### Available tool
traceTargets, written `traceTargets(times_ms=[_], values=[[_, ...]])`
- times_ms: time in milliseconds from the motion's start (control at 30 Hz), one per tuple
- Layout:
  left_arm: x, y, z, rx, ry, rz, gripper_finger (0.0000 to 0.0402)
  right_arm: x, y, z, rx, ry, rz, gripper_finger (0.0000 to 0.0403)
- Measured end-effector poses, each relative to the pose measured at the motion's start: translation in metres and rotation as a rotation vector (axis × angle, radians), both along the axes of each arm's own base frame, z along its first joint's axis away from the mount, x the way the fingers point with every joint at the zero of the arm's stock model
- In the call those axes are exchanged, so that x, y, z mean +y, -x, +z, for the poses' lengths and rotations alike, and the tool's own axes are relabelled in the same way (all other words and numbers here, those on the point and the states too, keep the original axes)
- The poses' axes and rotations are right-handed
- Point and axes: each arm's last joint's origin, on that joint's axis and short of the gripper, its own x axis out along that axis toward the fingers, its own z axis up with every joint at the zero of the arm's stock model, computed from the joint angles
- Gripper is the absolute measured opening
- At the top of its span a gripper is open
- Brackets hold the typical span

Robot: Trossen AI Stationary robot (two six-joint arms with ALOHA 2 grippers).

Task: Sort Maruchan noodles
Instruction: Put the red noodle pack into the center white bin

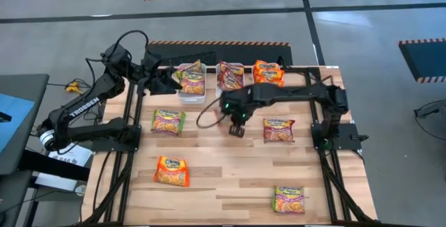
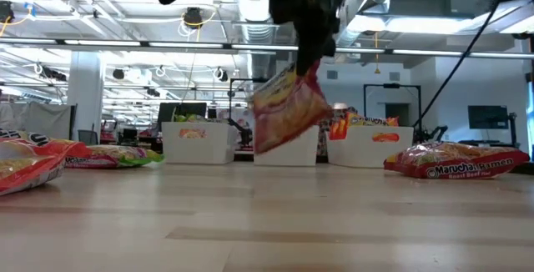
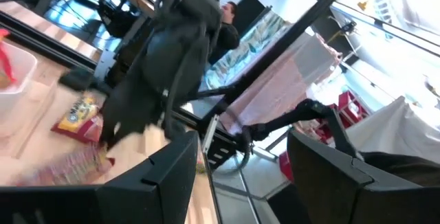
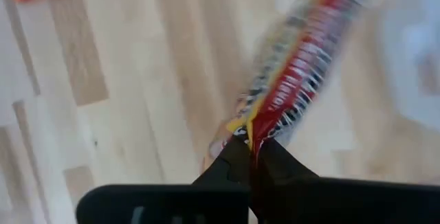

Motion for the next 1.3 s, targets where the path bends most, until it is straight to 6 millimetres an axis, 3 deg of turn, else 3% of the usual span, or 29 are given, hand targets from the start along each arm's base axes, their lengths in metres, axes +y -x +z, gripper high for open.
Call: traceTargets(times_ms=[333,600,1033,1300], values=[[0.005,-0.003,-0.001,-0.003,0.024,0.105,0.021,-0.067,0.041,0.052,-0.145,0.141,-0.047,0.0006],[0.008,-0.004,-0.002,-0.01,0.034,0.204,0.021,-0.11,0.059,0.06,-0.144,0.228,0.025,0.0006],[0.014,-0.004,-0.005,-0.004,0.021,0.394,0.021,-0.134,0.059,0.06,-0.179,0.358,0.261,0.0006],[0.015,-0.004,-0.005,-0.013,0.017,0.456,0.021,-0.152,0.046,0.034,-0.137,0.35,0.316,0.0006]])
